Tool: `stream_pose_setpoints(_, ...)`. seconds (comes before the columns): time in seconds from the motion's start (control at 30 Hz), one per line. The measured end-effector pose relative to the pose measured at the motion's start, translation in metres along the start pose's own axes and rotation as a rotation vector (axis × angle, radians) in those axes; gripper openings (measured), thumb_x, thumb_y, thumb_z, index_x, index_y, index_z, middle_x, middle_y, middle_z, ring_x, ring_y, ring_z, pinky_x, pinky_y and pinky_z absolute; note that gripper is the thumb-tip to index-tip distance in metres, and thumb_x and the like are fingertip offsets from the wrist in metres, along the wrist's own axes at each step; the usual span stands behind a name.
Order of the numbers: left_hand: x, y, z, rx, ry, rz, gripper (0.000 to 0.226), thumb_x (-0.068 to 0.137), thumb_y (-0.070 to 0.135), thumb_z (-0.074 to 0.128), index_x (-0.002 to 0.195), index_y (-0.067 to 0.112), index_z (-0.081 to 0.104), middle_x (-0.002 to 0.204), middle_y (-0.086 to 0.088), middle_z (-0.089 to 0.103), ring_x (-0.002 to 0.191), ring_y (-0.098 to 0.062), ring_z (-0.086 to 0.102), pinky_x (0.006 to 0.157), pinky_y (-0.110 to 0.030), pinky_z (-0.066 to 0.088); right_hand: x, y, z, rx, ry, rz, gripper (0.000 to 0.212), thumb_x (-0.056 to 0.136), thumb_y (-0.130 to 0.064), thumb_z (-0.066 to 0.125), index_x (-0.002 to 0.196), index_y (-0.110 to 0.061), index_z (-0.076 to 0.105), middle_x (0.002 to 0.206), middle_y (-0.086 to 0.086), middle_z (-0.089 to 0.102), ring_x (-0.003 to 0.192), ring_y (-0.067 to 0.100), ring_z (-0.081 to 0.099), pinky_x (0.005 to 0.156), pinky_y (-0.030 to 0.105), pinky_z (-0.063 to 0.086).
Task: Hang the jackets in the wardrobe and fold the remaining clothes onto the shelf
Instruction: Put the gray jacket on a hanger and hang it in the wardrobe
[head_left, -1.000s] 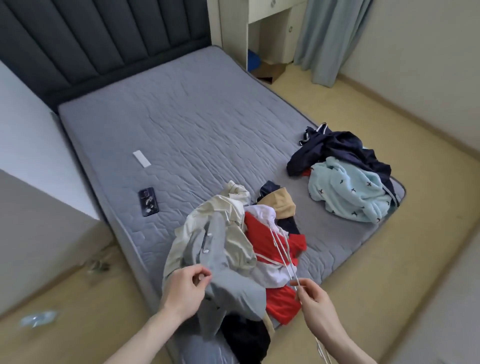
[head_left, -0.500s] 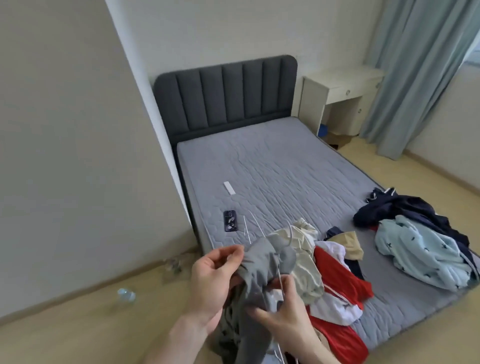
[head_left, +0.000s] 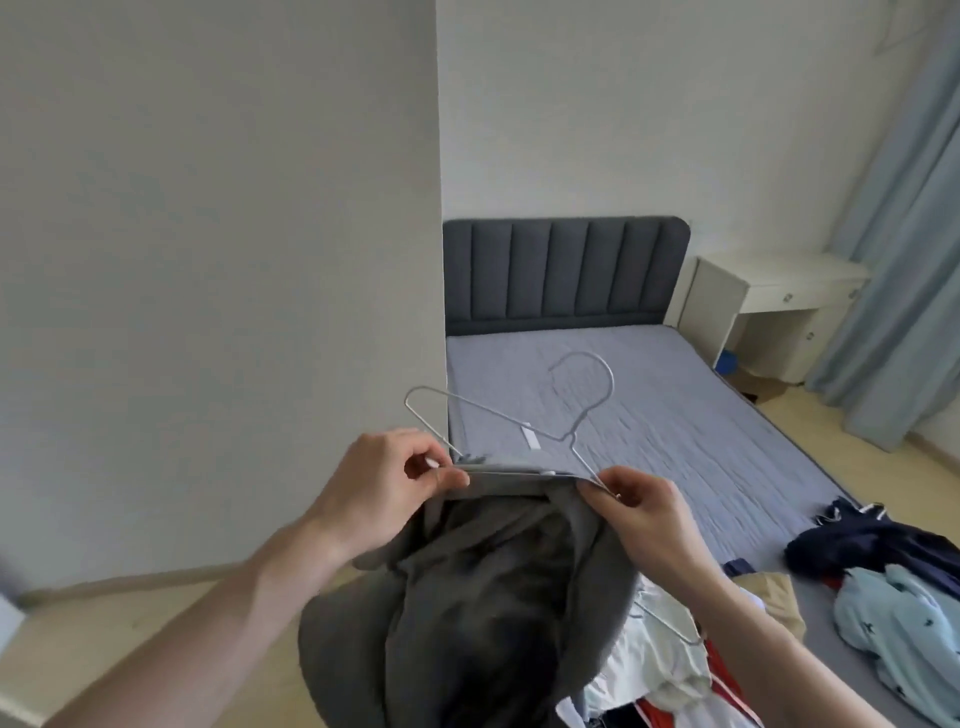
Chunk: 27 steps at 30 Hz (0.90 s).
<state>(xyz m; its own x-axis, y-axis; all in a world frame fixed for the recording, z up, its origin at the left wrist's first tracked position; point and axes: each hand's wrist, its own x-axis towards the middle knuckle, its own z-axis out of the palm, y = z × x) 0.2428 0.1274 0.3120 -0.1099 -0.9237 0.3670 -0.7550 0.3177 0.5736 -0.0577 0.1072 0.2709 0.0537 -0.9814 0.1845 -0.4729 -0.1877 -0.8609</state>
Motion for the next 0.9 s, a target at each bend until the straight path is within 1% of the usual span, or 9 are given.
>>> stream_pose_setpoints(0.1, 0.005, -0.004, -0.023, 0.139, -0.122, 0.015, 0.039, 0.062, 0.068, 0.084, 0.066, 0.040, 0.057, 0.073, 0.014, 0.062, 0.070, -0.005, 0.057, 0.059, -0.017, 0.040, 0.016, -0.030, -0.005, -0.004, -0.018, -0.067, 0.019, 0.093, -0.033, 0.071, 0.076, -0.026, 0.073, 0.060, -0.001, 0.062, 0.053, 0.001, 0.047, 0.053, 0.016, 0.036)
stream_pose_setpoints(0.17, 0.013, -0.004, -0.031, 0.168, -0.029, 0.047, 0.034, 0.075, 0.045, 0.085, 0.065, 0.029, 0.057, 0.071, 0.008, 0.054, 0.072, -0.006, 0.051, 0.061, -0.024, 0.036, 0.024, -0.046, -0.006, -0.031, -0.033, -0.110, 0.021, 0.095, -0.032, 0.069, 0.077, -0.024, 0.073, 0.065, 0.004, 0.065, 0.055, 0.004, 0.049, 0.054, 0.019, 0.037)
stream_pose_setpoints(0.27, 0.030, 0.005, -0.050, -0.117, 0.082, -0.018, 0.019, 0.089, 0.021, 0.069, 0.072, 0.013, 0.064, 0.083, 0.002, 0.059, 0.074, -0.007, 0.053, 0.069, -0.026, 0.041, 0.031, -0.065, -0.004, -0.066, -0.055, -0.132, 0.024, 0.097, -0.038, 0.066, 0.077, -0.026, 0.074, 0.070, 0.000, 0.069, 0.060, 0.008, 0.057, 0.059, 0.025, 0.045)
stream_pose_setpoints(0.33, 0.040, 0.017, -0.062, -0.285, 0.001, -0.082, 0.019, 0.094, 0.020, 0.059, 0.084, 0.009, 0.071, 0.085, 0.000, 0.069, 0.077, -0.006, 0.058, 0.077, -0.029, 0.045, 0.033, -0.072, -0.001, -0.081, -0.062, -0.142, 0.028, 0.097, -0.043, 0.064, 0.078, -0.024, 0.074, 0.072, 0.002, 0.069, 0.064, 0.016, 0.060, 0.062, 0.036, 0.048)
stream_pose_setpoints(0.43, 0.047, 0.039, -0.071, -0.385, -0.027, -0.142, 0.030, 0.089, 0.023, 0.054, 0.075, -0.003, 0.051, 0.070, -0.006, 0.048, 0.068, -0.017, 0.043, 0.069, -0.036, 0.035, 0.036, -0.073, 0.001, -0.076, -0.057, -0.123, 0.036, 0.097, -0.049, 0.060, 0.080, -0.021, 0.074, 0.074, 0.005, 0.070, 0.072, 0.025, 0.065, 0.069, 0.047, 0.053)
stream_pose_setpoints(0.6, 0.056, 0.074, -0.089, -0.611, 0.030, -0.154, 0.035, 0.083, 0.021, 0.054, 0.082, -0.014, 0.047, 0.075, -0.011, 0.045, 0.070, -0.025, 0.040, 0.067, -0.040, 0.030, 0.021, -0.046, 0.011, -0.033, -0.045, -0.060, 0.039, 0.090, -0.059, 0.058, 0.081, -0.026, 0.076, 0.066, -0.002, 0.068, 0.049, 0.006, 0.052, 0.051, 0.024, 0.041)
stream_pose_setpoints(0.67, 0.059, 0.085, -0.095, -0.666, 0.024, -0.171, 0.031, 0.086, 0.020, 0.054, 0.085, -0.011, 0.055, 0.078, -0.013, 0.050, 0.073, -0.026, 0.044, 0.070, -0.039, 0.033, 0.005, -0.028, 0.020, 0.025, -0.105, 0.002, 0.037, 0.084, -0.060, 0.064, 0.090, -0.026, 0.077, 0.075, -0.012, 0.073, 0.059, -0.002, 0.062, 0.058, 0.012, 0.045)
stream_pose_setpoints(0.77, 0.062, 0.097, -0.103, -0.670, 0.033, -0.156, 0.025, 0.092, 0.016, 0.053, 0.071, 0.013, 0.067, 0.076, -0.013, 0.053, 0.071, -0.024, 0.048, 0.064, -0.033, 0.040, -0.019, -0.002, 0.045, 0.145, -0.259, 0.142, 0.031, 0.078, -0.029, 0.087, 0.103, -0.018, 0.074, 0.100, -0.011, 0.078, 0.089, 0.004, 0.072, 0.084, 0.024, 0.053)
stream_pose_setpoints(0.9, 0.062, 0.106, -0.110, -0.628, -0.010, -0.147, 0.029, 0.093, 0.015, 0.051, 0.074, 0.011, 0.072, 0.080, -0.014, 0.057, 0.074, -0.025, 0.051, 0.070, -0.034, 0.043, -0.036, 0.008, 0.090, 0.250, -0.361, 0.182, 0.048, 0.072, 0.009, 0.067, 0.118, -0.006, 0.064, 0.094, -0.004, 0.077, 0.070, 0.013, 0.066, 0.066, 0.024, 0.051)
